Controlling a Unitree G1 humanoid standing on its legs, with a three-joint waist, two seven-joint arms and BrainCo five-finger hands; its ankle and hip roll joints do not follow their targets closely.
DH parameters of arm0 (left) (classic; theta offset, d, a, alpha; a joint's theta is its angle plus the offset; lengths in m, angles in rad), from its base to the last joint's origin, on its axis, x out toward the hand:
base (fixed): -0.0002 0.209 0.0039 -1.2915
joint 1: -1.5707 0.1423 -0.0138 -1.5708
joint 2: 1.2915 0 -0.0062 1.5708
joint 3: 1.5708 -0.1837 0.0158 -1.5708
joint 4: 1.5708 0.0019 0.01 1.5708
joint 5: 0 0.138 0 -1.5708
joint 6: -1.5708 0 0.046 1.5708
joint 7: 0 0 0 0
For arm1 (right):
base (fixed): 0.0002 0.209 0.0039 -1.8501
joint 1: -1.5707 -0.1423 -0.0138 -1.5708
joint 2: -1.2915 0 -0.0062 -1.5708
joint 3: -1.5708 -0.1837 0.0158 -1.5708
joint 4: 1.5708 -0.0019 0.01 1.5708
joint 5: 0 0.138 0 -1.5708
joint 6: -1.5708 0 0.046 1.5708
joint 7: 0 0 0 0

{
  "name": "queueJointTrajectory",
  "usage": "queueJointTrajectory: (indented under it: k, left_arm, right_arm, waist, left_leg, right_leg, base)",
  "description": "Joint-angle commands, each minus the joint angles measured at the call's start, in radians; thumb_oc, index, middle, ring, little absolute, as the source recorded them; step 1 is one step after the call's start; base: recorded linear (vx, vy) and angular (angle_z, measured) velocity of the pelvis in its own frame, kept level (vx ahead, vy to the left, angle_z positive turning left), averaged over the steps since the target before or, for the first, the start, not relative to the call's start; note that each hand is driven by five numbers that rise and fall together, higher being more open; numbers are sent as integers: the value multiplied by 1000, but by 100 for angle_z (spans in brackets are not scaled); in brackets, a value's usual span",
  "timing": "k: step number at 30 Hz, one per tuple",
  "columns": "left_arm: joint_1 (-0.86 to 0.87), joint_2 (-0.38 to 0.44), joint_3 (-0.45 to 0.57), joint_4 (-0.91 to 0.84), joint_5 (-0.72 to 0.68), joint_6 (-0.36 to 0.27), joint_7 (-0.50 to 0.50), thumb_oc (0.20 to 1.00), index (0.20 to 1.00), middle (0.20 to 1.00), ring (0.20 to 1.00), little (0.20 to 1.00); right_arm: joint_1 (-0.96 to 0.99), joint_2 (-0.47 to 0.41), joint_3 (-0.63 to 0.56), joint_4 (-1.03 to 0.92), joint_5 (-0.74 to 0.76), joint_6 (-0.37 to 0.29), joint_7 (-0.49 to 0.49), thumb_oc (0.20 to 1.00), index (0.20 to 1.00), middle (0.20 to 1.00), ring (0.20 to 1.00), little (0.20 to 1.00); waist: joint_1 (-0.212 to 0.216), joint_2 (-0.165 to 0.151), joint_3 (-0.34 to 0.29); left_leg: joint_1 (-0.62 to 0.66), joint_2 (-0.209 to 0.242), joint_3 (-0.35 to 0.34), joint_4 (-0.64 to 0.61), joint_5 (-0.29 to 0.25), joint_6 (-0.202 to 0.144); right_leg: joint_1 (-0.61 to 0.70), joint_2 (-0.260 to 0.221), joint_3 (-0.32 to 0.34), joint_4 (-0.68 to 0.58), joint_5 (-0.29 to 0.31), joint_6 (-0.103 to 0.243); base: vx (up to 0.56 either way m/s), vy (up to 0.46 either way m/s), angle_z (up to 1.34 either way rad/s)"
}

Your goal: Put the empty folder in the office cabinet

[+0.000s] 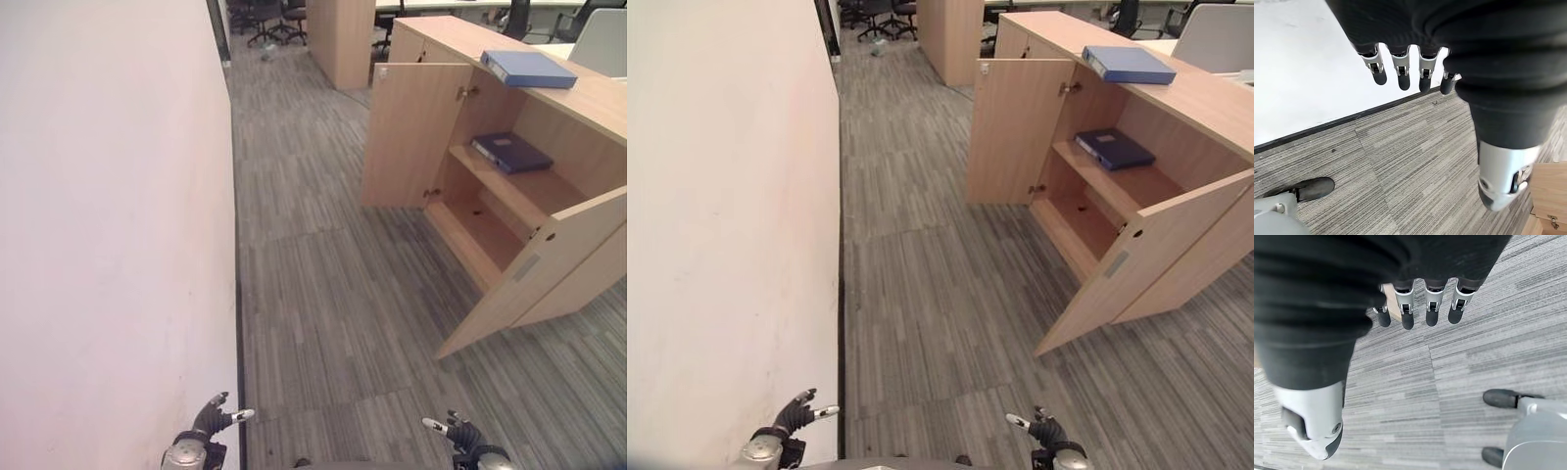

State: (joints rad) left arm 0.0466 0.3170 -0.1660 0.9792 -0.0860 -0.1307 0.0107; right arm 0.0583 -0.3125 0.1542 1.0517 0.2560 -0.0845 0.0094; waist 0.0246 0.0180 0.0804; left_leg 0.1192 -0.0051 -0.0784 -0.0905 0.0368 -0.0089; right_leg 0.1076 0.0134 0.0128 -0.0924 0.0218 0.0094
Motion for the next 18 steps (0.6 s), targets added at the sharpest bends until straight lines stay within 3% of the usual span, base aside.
queueJointTrajectory:
  k: [1, 4, 5, 8, 9, 11, 12, 18]
  left_arm:
    - [-80, 26, -21, -7, -31, -37, 2, 1000, 1000, 1000, 1000, 1000]
    - [-90, 35, -25, -23, -39, -36, -3, 1000, 1000, 1000, 1000, 1000]
    - [-107, 40, -38, -37, -38, -35, -11, 1000, 1000, 1000, 1000, 1000]
    - [-110, 39, -43, -45, -43, -33, -13, 1000, 1000, 1000, 1000, 1000]
    - [-112, 35, -45, -44, -50, -33, -16, 1000, 1000, 1000, 1000, 1000]
    - [-110, 33, -53, -46, -53, -29, -21, 1000, 1000, 1000, 1000, 1000]
    - [-115, 35, -66, -50, -57, -26, -25, 1000, 1000, 1000, 1000, 1000]
    - [-114, 35, -56, -46, -61, -27, -21, 1000, 1000, 1000, 1000, 1000]
  right_arm:
    - [-39, -44, 4, -35, 31, -34, -3, 1000, 1000, 1000, 1000, 1000]
    - [-33, -56, -16, -32, 46, -40, -2, 1000, 1000, 1000, 1000, 1000]
    - [-28, -67, -37, -22, 55, -46, -2, 1000, 1000, 1000, 1000, 1000]
    - [-23, -78, -47, -21, 62, -40, -3, 1000, 1000, 1000, 1000, 1000]
    - [-20, -80, -51, -7, 63, -35, -1, 1000, 1000, 1000, 1000, 1000]
    - [-20, -84, -65, 12, 71, -31, -2, 1000, 1000, 1000, 1000, 1000]
    - [-24, -88, -74, 30, 91, -30, -8, 1000, 1000, 1000, 1000, 1000]
    - [-39, -75, -62, 81, 101, -24, -16, 1000, 1000, 1000, 1000, 1000]
  waist:
    - [-7, -8, 48]
    - [-23, -6, 66]
    - [-46, -15, 101]
    - [-57, -34, 113]
    - [-54, -38, 115]
    - [-41, -37, 115]
    - [-13, -5, 122]
    - [35, -16, 127]
  left_leg:
    - [20, 84, -91, 18, -70, -57]
    - [-14, 96, -83, 106, -87, -74]
    - [-134, 102, -35, 328, -37, -106]
    - [-245, 112, 10, 507, 37, -84]
    - [-306, 134, 41, 509, 51, -70]
    - [-350, 136, 45, 430, 38, -67]
    - [-410, 133, 5, 254, 110, -85]
    - [-498, 136, -49, 86, 126, -87]
  right_leg:
    - [9, -20, 71, 112, -114, 56]
    - [-13, 1, 87, 174, -143, 38]
    - [-24, -2, 78, 236, -159, 20]
    - [-29, -7, 98, 271, -166, 1]
    - [-21, -14, 107, 282, -182, -4]
    - [-2, -16, 126, 282, -208, -3]
    - [50, 16, 162, 274, -246, -7]
    - [158, 20, 269, 281, -322, -14]
  base:
    - [22, -120, 3]
    - [-11, -155, 4]
    - [-61, -210, 11]
    - [42, -114, 2]
    - [182, -38, -25]
    - [341, 50, -22]
    - [383, 75, -22]
    - [332, 64, -37]
